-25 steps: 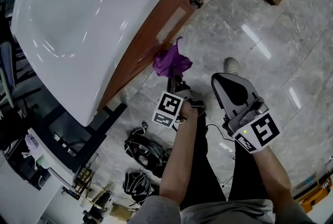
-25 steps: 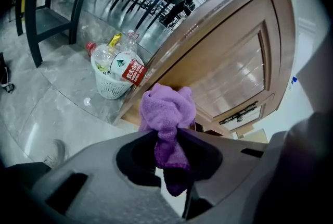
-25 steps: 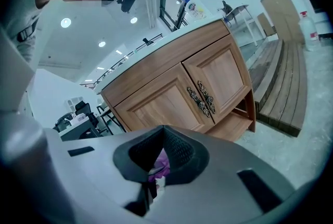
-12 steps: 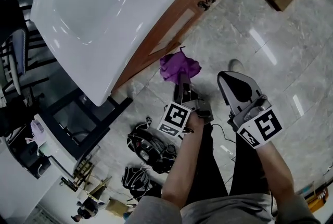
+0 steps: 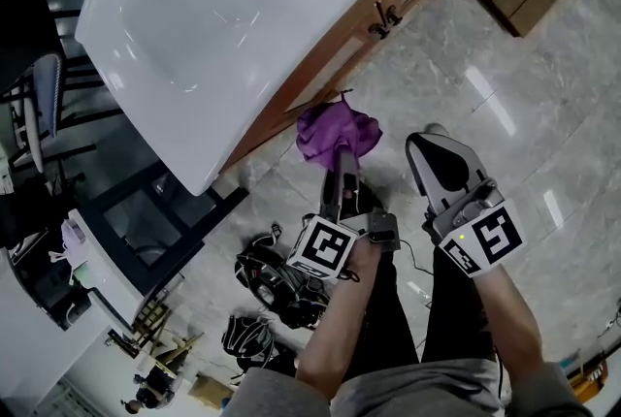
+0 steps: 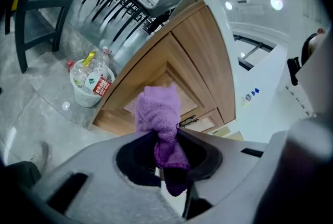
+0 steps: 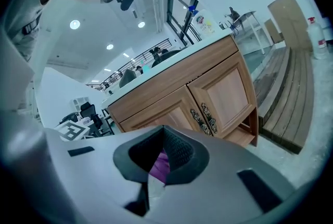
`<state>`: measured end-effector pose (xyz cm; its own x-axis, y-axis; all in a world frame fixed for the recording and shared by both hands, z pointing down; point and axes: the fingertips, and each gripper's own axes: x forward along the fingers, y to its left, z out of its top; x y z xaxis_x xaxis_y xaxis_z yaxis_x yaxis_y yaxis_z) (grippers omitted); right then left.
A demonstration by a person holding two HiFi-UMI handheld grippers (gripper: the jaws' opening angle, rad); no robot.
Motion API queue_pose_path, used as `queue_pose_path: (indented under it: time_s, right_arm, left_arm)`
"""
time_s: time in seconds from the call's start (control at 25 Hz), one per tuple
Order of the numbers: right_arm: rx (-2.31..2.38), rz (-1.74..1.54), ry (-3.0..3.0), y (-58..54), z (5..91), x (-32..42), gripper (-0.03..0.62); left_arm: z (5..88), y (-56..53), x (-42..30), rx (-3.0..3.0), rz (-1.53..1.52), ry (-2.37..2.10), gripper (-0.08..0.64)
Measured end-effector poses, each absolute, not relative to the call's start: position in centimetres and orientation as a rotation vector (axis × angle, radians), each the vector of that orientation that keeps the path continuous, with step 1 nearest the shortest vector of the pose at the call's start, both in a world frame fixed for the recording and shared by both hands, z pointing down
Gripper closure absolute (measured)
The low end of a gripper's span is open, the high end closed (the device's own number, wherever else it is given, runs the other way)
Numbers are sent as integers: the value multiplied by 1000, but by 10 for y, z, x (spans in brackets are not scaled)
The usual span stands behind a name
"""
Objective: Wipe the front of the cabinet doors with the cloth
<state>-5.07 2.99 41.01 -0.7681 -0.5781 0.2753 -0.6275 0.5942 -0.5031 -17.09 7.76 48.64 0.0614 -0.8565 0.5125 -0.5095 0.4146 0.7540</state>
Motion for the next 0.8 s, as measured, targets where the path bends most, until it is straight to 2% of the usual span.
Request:
queue_pose_path:
  time_s: [0.28,0.8]
  right_arm:
    - [1092,929,-2718,22,407,-40,583]
    - [1063,940,-2730,11,407,-44,583]
  left_arm:
    - [441,46,-167,1311,-511,-1602,483]
    - [417,4,-167,1384,-618,-1574,483]
